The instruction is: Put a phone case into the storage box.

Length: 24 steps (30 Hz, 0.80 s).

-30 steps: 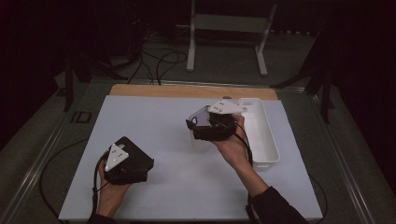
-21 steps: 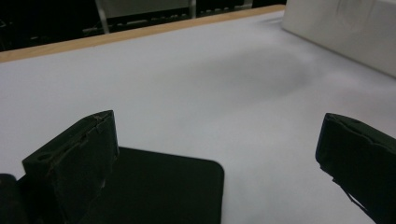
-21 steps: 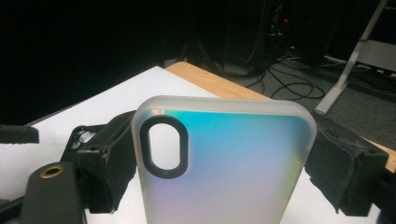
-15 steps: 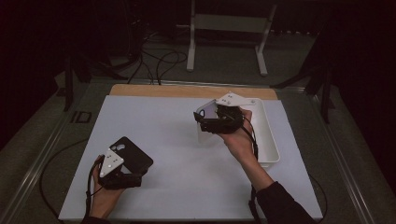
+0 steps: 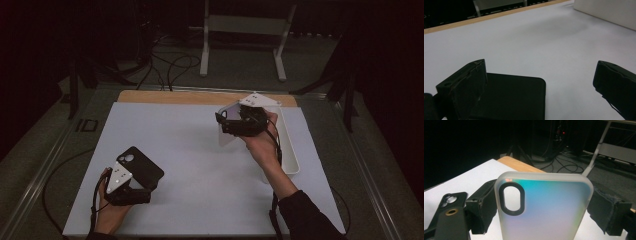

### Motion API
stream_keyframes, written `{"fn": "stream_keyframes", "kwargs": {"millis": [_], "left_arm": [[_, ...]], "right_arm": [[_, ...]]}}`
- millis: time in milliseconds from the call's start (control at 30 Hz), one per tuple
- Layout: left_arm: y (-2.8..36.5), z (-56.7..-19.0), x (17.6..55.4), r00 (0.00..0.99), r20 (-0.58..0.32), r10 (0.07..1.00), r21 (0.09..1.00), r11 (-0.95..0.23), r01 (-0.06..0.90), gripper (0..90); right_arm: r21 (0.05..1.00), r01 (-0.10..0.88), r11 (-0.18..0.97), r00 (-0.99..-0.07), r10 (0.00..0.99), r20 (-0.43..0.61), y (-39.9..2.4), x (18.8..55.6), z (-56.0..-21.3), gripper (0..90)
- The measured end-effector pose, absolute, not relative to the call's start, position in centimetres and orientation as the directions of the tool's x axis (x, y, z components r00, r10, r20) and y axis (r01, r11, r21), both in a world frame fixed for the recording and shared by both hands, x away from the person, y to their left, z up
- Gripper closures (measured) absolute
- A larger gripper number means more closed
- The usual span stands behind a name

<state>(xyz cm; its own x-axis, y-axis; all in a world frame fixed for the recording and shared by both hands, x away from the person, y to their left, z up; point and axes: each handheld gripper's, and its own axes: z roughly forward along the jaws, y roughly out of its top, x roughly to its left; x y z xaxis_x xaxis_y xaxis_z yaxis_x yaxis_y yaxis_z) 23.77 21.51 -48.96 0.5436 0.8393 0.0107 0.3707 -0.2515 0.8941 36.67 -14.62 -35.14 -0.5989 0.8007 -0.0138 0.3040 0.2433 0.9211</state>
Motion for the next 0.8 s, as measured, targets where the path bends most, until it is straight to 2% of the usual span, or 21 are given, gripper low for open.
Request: {"fn": "stream_keyframes", "kwargs": {"millis": [800], "left_arm": [[22.0, -49.1, 23.8, 0.553, 0.0, 0.833, 0.898, -0.244, 0.367, 0.1]], "right_arm": [[0.926, 0.322, 0.195, -0.486, 0.874, -0.015, -18.0, 39.9, -34.1, 16.5]]}}
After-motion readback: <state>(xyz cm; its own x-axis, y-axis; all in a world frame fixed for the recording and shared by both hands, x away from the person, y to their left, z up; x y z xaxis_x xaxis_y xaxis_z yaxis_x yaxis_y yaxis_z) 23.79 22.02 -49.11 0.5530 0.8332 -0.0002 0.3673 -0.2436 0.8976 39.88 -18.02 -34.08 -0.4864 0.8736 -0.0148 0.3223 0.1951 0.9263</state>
